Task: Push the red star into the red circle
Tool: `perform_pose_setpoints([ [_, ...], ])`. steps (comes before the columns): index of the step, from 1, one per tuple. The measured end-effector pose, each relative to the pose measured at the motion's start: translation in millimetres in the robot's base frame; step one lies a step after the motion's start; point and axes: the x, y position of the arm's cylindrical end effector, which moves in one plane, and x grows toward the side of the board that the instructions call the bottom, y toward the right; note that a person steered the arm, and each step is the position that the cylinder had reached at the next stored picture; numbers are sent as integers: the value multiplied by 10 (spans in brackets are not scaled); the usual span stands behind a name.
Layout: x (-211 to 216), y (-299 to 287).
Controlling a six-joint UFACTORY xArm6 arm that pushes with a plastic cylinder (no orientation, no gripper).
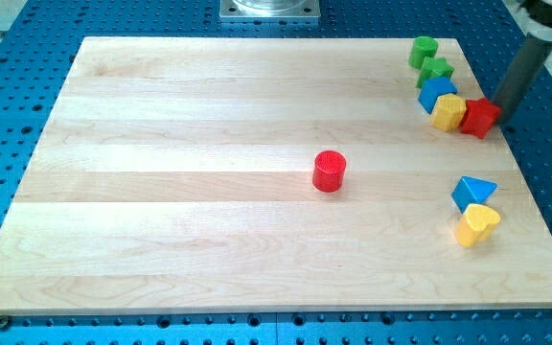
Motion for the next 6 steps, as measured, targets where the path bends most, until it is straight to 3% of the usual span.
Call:
perform_pose_setpoints([
  [1,492,-1032],
  [2,419,-1505],
  [3,92,-1280],
  [5,439,-2299],
  [6,657,-2321],
])
